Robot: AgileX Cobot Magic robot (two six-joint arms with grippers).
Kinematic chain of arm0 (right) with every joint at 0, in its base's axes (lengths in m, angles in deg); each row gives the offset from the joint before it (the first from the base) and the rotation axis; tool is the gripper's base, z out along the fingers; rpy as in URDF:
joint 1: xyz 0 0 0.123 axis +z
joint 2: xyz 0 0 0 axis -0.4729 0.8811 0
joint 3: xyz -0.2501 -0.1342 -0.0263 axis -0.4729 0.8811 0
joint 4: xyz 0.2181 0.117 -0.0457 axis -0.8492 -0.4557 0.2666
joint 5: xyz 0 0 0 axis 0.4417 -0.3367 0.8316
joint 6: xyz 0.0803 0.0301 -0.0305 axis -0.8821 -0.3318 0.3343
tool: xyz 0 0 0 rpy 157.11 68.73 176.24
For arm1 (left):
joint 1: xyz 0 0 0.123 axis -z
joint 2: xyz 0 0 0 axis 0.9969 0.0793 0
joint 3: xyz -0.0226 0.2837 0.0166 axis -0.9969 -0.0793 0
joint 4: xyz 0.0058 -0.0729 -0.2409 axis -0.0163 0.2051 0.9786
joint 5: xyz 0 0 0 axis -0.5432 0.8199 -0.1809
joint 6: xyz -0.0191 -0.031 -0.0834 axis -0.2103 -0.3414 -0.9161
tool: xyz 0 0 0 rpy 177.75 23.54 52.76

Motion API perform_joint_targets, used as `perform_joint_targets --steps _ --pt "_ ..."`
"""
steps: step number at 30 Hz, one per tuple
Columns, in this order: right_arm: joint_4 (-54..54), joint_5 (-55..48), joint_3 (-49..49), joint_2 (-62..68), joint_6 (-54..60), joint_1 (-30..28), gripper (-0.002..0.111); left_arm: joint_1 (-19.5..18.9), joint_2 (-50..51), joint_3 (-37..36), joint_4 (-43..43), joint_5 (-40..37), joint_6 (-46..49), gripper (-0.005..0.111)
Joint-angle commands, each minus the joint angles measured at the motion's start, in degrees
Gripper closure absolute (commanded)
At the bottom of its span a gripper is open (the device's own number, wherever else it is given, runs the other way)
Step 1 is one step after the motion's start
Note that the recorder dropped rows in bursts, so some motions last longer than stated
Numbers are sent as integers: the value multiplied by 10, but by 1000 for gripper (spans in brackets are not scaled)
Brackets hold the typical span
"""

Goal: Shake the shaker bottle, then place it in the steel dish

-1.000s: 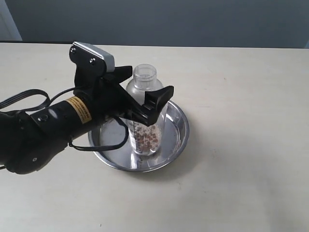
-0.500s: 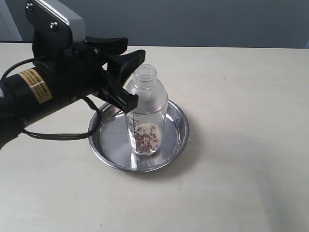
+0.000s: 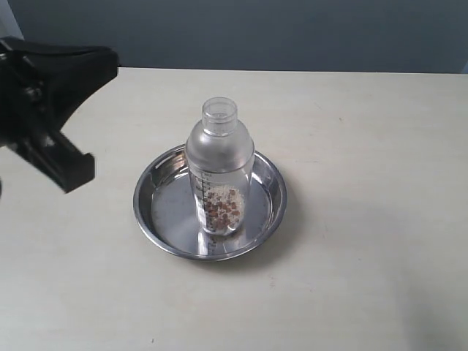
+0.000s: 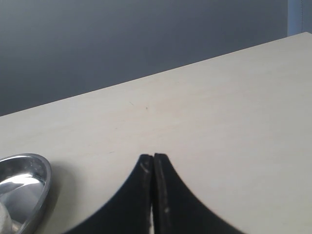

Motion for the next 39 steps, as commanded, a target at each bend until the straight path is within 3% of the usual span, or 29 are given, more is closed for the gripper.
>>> perform_joint_targets --steps 1,10,25,32,39 --pt "1 6 0 -3 2 -2 109 -1 -61 -1 -16 -111 4 106" --pt "1 6 0 -3 2 -2 109 -2 -135 -19 -114 -222 0 106" --pt "1 6 0 -3 2 -2 109 -175 -391 -226 51 -216 0 106" --pt "1 6 0 -3 2 -2 109 -212 -454 -321 101 -209 0 106" --pt "1 6 0 -3 2 -2 109 -229 -466 -323 100 -196 5 106"
